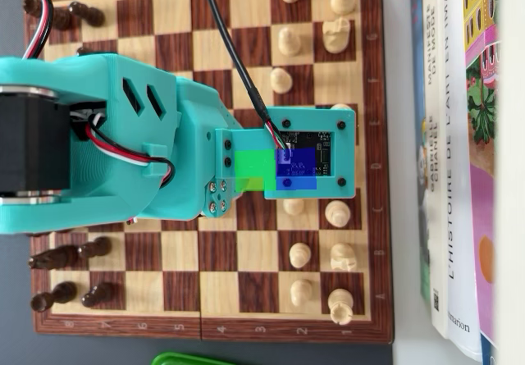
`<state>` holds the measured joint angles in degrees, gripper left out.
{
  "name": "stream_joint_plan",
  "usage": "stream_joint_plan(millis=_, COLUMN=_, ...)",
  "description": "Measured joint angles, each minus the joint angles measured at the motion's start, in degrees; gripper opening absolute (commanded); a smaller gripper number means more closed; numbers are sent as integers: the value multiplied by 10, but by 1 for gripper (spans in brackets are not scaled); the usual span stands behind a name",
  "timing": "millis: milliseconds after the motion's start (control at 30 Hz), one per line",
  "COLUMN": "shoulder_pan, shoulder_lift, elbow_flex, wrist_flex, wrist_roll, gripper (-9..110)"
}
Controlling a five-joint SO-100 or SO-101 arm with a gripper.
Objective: Play chess
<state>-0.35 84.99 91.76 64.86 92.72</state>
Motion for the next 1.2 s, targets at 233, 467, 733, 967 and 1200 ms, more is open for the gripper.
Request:
stream_joint_plan(millis=233, shoulder_pan=0, shoulder_lift=0, elbow_flex=18, wrist_flex=-30, wrist_roll=0, gripper=6)
stream_joint_plan(millis=467, shoulder_pan=7, shoulder_lift=0, elbow_flex=23, wrist_flex=-33, wrist_roll=0, gripper=6)
stream_joint_plan(millis=733, shoulder_pan=11, shoulder_lift=-1, elbow_flex=23, wrist_flex=-33, wrist_roll=0, gripper=6)
stream_joint_plan(millis=967, shoulder_pan=11, shoulder_lift=-1, elbow_flex=23, wrist_flex=-33, wrist_roll=0, gripper=6)
stream_joint_plan(millis=1200, shoulder_pan=11, shoulder_lift=-1, elbow_flex=23, wrist_flex=-33, wrist_roll=0, gripper=6)
